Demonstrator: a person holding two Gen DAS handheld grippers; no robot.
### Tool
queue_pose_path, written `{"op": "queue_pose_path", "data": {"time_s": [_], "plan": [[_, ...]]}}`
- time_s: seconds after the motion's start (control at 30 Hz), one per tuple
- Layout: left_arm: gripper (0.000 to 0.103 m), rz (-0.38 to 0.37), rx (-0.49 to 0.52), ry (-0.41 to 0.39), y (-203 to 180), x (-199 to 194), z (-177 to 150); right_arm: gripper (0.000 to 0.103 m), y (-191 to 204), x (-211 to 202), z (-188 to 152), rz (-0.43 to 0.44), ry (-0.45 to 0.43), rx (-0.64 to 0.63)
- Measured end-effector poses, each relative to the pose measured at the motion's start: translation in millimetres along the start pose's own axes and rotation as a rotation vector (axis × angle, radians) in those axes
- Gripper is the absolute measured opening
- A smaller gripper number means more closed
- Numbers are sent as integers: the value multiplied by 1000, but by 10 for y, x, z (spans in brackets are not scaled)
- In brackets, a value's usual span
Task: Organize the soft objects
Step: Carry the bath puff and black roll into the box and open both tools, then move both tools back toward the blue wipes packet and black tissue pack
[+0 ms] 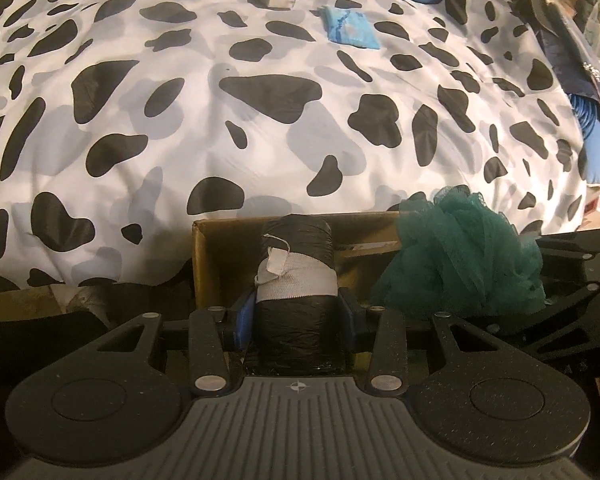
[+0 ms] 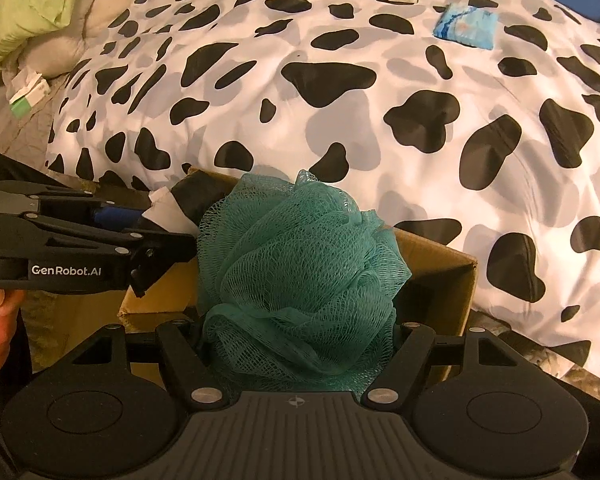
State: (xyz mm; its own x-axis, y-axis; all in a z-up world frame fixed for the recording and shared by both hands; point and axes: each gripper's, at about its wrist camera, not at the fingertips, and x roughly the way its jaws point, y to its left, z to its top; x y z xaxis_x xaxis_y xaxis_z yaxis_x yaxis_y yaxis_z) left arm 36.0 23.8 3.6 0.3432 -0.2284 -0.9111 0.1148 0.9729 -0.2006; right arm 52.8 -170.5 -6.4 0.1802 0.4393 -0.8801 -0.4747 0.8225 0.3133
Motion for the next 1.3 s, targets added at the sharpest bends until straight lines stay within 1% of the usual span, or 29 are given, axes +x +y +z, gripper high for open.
{"op": "queue_pose_path", "data": {"time_s": [0.07, 0.13, 0.17, 0.23, 0.3, 0.33, 0.53, 0.77, 1.0, 1.3], "plan": [[42, 12, 0, 6, 0, 9, 8, 86, 14, 23, 6, 2, 15, -11], [44, 25, -1, 17, 10, 32, 15, 95, 39, 57, 2, -24, 31, -29], [48, 30, -3, 29, 18, 55, 17, 98, 46, 67, 2, -36, 36, -34], [68, 39, -8, 49, 35, 88, 12, 100, 38, 71, -2, -44, 40, -31], [72, 55, -8, 43, 41, 85, 8, 101, 20, 66, -2, -49, 39, -23], [72, 57, -9, 42, 44, 82, 10, 103, 14, 62, -2, -54, 38, -19], [72, 60, -9, 51, 38, 98, 5, 103, -29, 46, 3, -78, 31, 1], [72, 57, -10, 40, 35, 83, 12, 103, -47, 64, 3, -103, 42, 12], [72, 75, -16, 55, 44, 112, 17, 103, -106, 51, 6, -139, 36, 39], [72, 83, -13, 57, 20, 127, 36, 103, -239, 18, -12, -221, 22, 82]]}}
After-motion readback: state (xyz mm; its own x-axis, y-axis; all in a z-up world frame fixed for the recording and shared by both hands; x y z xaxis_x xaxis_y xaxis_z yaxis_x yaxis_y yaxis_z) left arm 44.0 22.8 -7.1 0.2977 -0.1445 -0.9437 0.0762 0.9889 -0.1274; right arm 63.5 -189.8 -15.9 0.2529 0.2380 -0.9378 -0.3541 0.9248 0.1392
